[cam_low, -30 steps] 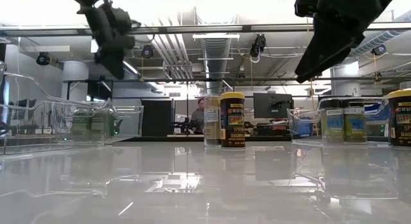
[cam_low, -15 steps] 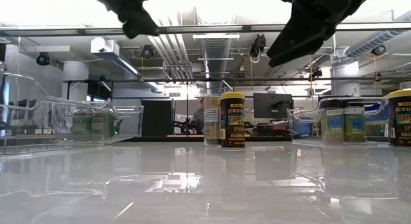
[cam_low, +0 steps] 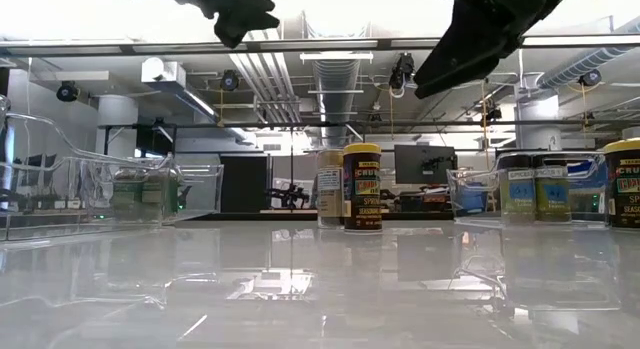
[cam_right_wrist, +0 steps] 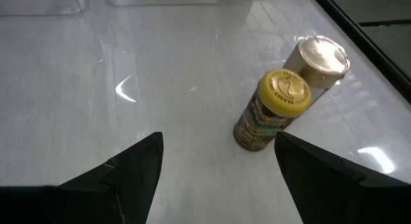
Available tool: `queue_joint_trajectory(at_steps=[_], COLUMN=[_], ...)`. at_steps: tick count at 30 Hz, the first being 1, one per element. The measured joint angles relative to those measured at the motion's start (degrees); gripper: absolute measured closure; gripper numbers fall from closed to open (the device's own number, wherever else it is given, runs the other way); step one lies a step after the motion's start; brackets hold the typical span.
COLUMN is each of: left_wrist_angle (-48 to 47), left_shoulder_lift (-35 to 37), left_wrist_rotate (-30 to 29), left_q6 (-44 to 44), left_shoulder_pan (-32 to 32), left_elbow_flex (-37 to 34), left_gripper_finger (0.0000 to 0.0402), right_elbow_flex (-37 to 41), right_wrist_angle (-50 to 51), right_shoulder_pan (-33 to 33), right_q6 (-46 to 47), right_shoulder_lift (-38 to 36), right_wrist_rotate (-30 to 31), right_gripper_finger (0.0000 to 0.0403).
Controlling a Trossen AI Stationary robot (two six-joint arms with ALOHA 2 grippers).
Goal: Sort spices by type
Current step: Move the left yellow spice bottle a few centimeters away from the other bottle
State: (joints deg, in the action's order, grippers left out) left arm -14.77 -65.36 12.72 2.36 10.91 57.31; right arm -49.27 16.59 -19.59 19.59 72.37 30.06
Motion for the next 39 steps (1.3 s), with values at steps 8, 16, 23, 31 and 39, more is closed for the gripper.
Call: queue_joint_trajectory(at_steps=[8, 16, 23, 31, 39], left_wrist_angle=[7.2, 15.7, 22.8, 25.4, 27.3], left_shoulder_lift=[-0.1, -0.2, -0.2, -2.7, -9.5], left_wrist_rotate=[-7.0, -9.3, -10.7, -14.1, -16.6], left_q6=[-0.2, -2.8, -3.6, -5.4, -4.4], left_shoulder_pan=[-9.3, -13.7, -16.1, -20.5, -22.8], left_elbow_flex=[-2.8, -8.8, -12.9, -14.7, -12.5], left_gripper_finger=[0.0261, 0.0261, 0.0261, 0.0261, 0.0261], right_elbow_flex=[-4.3, -11.7, -13.4, -15.3, -11.1], right_wrist_angle=[9.6, 32.5, 48.9, 71.3, 73.4], right_shoulder_pan=[-1.6, -6.6, -10.3, -6.9, 2.4], right_q6=[1.9, 17.5, 31.8, 41.1, 34.2], right_shoulder_lift=[-0.3, -0.2, -0.3, -1.0, -6.3], right_wrist_rotate=[-0.4, -4.7, -7.8, -14.3, -18.4], right_gripper_finger=[0.0078, 0.0069, 0.0078, 0.0055, 0.0044])
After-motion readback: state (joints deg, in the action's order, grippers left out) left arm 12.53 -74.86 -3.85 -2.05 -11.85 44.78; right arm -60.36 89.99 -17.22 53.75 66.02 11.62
